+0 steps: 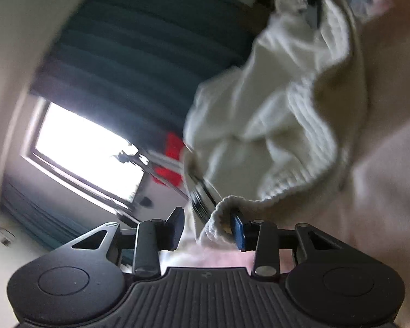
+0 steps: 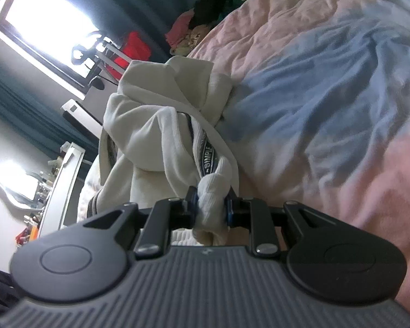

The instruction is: Fold clothes

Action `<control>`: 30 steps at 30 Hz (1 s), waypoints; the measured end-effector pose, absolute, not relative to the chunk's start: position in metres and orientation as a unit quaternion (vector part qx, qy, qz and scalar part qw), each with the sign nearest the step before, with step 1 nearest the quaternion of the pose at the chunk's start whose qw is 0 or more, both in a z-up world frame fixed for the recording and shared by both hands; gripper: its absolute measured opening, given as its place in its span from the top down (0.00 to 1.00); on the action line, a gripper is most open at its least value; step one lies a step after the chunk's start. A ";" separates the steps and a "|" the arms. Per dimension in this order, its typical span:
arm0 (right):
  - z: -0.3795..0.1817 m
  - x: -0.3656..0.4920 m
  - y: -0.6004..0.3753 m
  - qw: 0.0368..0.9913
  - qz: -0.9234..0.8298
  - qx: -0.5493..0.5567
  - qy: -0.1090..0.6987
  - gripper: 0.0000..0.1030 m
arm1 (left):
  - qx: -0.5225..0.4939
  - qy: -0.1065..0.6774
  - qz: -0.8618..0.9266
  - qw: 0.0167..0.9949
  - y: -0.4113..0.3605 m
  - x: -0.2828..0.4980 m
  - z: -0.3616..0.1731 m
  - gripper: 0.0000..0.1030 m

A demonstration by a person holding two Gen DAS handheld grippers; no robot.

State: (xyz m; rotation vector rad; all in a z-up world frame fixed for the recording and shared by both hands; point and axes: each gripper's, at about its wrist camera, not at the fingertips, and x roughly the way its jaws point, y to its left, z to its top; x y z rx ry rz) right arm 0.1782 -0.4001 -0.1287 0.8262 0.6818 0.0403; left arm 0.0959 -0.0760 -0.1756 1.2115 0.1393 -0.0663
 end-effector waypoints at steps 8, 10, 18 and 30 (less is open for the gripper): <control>-0.129 0.178 -0.400 0.856 0.023 0.392 0.335 0.75 | 0.666 0.100 -0.050 0.738 -0.073 0.097 -0.208 0.49; -0.129 0.178 -0.398 0.858 0.023 0.385 0.338 0.75 | 0.672 0.094 -0.048 0.733 -0.075 0.099 -0.210 0.47; -0.127 0.177 -0.395 0.865 0.013 0.359 0.350 0.67 | 0.579 0.136 -0.076 0.800 -0.071 0.121 -0.186 0.73; -0.130 0.172 -0.391 0.852 0.036 0.370 0.368 0.47 | 0.137 0.277 -0.063 0.949 0.027 0.132 -0.074 0.87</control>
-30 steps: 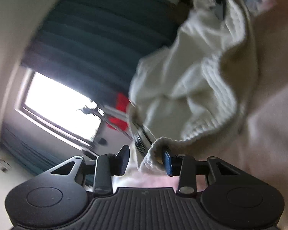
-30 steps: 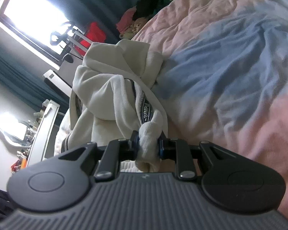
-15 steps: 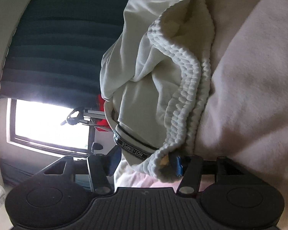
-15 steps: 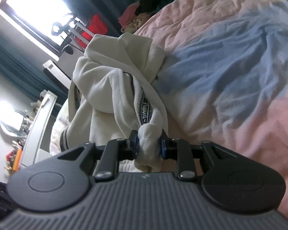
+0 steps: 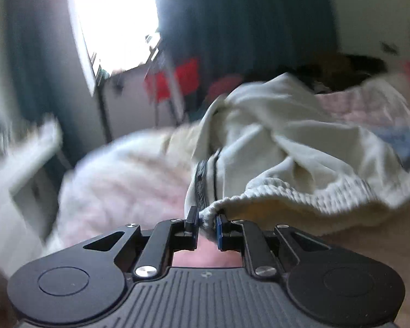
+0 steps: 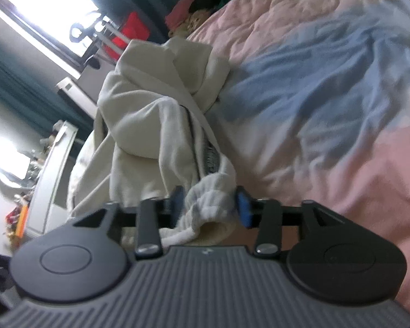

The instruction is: Fold clothes

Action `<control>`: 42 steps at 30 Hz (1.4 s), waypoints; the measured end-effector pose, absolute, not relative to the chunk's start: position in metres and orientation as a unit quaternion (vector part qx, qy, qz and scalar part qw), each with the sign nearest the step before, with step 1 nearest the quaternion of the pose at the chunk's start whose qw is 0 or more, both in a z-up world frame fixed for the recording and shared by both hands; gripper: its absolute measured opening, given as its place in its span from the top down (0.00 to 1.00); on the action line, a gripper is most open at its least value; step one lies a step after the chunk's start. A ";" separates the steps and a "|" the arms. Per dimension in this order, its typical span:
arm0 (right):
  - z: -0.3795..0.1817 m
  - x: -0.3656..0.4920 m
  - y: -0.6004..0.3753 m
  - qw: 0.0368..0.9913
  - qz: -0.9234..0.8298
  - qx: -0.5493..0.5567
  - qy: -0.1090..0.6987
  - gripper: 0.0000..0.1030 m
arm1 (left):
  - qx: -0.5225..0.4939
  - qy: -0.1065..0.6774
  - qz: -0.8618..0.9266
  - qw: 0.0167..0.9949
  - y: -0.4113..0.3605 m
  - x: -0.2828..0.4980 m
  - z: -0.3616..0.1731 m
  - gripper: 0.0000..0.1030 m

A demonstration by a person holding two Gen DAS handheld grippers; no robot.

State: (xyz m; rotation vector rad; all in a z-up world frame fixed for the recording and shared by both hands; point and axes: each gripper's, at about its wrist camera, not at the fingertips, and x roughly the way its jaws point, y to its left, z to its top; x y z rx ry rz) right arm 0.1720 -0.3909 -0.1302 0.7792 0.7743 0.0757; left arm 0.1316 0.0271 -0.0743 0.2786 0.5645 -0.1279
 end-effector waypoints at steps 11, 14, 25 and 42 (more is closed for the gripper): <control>-0.155 0.189 -0.379 0.832 0.049 0.378 0.403 0.43 | -0.021 0.413 -0.094 0.906 0.072 0.125 -0.083 0.38; -0.153 0.185 -0.385 0.838 0.026 0.394 0.377 0.43 | -0.116 0.414 -0.115 0.895 0.096 0.133 -0.082 0.18; -0.167 0.194 -0.377 0.826 0.069 0.415 0.374 0.51 | -0.309 0.460 -0.135 0.821 0.140 0.207 -0.133 0.19; -0.146 0.147 -0.276 0.812 0.132 0.463 0.329 0.80 | -0.256 0.357 -0.024 0.898 0.204 0.238 -0.042 0.84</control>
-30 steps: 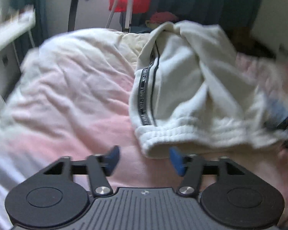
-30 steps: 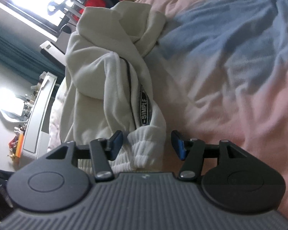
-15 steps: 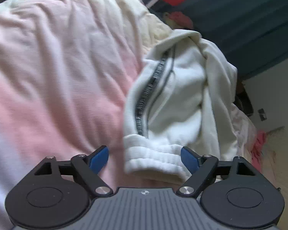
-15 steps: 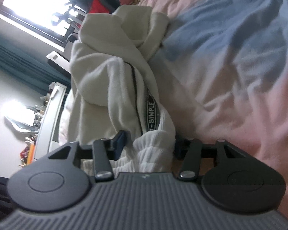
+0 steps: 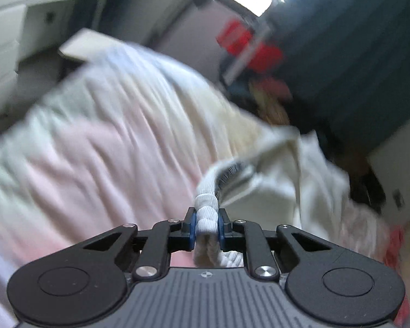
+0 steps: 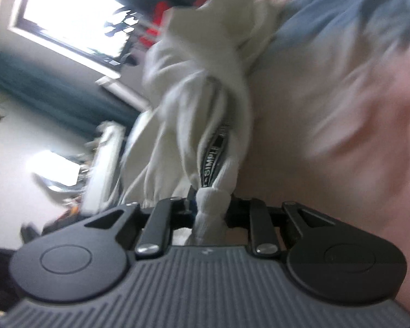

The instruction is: Fold clothes

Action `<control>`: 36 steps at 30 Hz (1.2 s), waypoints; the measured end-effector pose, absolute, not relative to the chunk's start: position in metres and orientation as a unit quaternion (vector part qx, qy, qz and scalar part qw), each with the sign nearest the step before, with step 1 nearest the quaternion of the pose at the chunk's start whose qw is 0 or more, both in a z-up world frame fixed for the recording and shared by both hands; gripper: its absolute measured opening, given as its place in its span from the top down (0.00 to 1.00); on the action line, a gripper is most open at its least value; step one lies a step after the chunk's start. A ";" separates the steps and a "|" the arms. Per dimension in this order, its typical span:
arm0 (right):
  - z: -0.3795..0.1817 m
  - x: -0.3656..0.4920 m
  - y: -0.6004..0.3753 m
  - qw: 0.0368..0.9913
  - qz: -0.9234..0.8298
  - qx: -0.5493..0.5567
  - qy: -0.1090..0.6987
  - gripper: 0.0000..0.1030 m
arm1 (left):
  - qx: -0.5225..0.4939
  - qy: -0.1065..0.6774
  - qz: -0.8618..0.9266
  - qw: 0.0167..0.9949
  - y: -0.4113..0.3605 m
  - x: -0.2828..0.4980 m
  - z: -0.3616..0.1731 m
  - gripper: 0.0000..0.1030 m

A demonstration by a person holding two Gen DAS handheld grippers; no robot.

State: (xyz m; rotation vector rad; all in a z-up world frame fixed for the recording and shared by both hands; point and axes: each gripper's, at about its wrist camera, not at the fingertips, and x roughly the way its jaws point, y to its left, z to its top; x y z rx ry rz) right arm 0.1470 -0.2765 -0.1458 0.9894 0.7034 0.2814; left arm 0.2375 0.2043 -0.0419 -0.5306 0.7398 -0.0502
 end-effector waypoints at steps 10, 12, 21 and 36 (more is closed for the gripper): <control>-0.132 0.221 -0.046 0.794 0.277 0.396 0.369 0.78 | -0.131 0.334 0.134 0.924 0.311 0.327 -0.008 0.84; -0.143 0.238 -0.019 0.788 0.279 0.377 0.399 0.76 | -0.125 0.349 0.146 0.917 0.317 0.340 -0.024 0.82; -0.128 0.239 -0.019 0.808 0.307 0.271 0.423 0.45 | -0.142 0.337 0.162 0.917 0.321 0.313 -0.045 0.39; -0.004 0.149 -0.159 0.943 0.229 0.121 0.208 0.17 | -0.096 0.255 0.022 0.962 0.144 0.174 0.012 0.20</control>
